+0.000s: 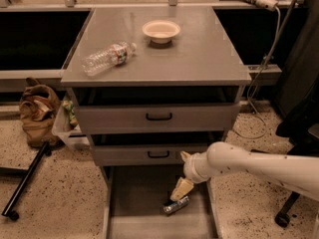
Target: Pick redbull can from bottom drawer and place on counter
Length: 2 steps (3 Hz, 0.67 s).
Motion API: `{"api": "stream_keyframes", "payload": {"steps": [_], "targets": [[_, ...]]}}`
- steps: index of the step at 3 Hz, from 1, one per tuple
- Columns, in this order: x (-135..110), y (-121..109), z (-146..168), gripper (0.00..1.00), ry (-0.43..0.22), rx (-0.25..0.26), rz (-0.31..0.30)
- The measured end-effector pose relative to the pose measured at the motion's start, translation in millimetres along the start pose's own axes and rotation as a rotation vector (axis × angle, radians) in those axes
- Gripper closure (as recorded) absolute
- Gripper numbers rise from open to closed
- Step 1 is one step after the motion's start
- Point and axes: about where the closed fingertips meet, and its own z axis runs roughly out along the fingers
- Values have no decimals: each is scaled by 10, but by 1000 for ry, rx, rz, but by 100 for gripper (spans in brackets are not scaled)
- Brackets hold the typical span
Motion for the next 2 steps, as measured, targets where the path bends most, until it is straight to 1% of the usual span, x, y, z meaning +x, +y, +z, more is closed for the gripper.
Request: {"api": "stream_keyframes", "payload": {"steps": [1,2], "targets": [[249,157,328,0,-26,-34,-21],[249,157,328,0,-26,-34,-21]]}}
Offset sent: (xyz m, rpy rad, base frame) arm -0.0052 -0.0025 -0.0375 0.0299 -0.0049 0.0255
